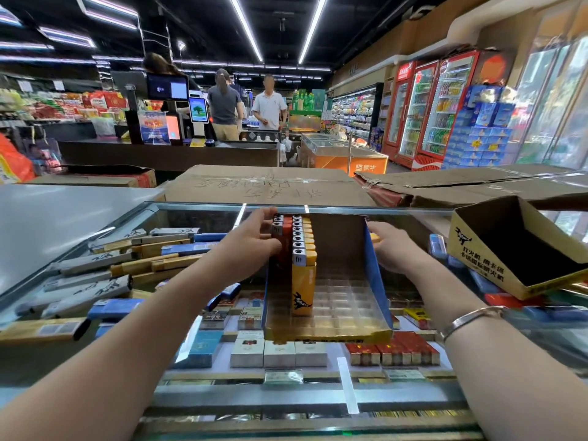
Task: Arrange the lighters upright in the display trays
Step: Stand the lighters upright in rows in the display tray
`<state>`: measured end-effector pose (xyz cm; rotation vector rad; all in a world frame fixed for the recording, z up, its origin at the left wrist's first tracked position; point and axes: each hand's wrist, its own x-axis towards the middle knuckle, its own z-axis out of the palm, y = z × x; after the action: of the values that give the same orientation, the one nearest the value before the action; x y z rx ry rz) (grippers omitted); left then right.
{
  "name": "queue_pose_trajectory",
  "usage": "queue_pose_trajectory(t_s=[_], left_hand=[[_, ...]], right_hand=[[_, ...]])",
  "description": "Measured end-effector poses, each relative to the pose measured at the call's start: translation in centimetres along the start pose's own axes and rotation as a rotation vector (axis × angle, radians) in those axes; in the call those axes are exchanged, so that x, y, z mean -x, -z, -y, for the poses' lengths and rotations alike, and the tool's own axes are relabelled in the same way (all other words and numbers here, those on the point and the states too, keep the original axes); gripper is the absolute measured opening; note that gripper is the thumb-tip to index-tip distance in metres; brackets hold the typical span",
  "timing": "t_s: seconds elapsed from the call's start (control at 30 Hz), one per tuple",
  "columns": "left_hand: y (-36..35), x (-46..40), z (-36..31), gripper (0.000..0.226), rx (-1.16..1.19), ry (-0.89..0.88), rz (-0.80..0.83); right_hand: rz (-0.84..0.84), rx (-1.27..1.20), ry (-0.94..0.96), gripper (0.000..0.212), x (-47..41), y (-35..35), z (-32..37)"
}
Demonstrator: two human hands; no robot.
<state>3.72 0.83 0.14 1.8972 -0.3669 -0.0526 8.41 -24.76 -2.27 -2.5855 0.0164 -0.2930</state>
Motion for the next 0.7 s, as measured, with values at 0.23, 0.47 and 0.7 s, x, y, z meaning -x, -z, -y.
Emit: queue_pose_trajectory(t_s=[0.23,0.47,0.7], left_hand=[[-0.3,-0.2,0.8,0.052,0.022,-0.046,-0.120],[0.5,-0.1,0.6,0.033,0.156,0.017,-0.265],[1.2,-0.4,1.0,0.033,0.212,0.057,-0.340]], right_hand=[[0.145,0.261,0.104,0.066,-1.2,-1.7,0.0],[0.125,0.267,0.079,0.058,-1.4,-2.0,1.3],[0.108,0.442,0.026,0.056,-0.7,-1.2,1.8]])
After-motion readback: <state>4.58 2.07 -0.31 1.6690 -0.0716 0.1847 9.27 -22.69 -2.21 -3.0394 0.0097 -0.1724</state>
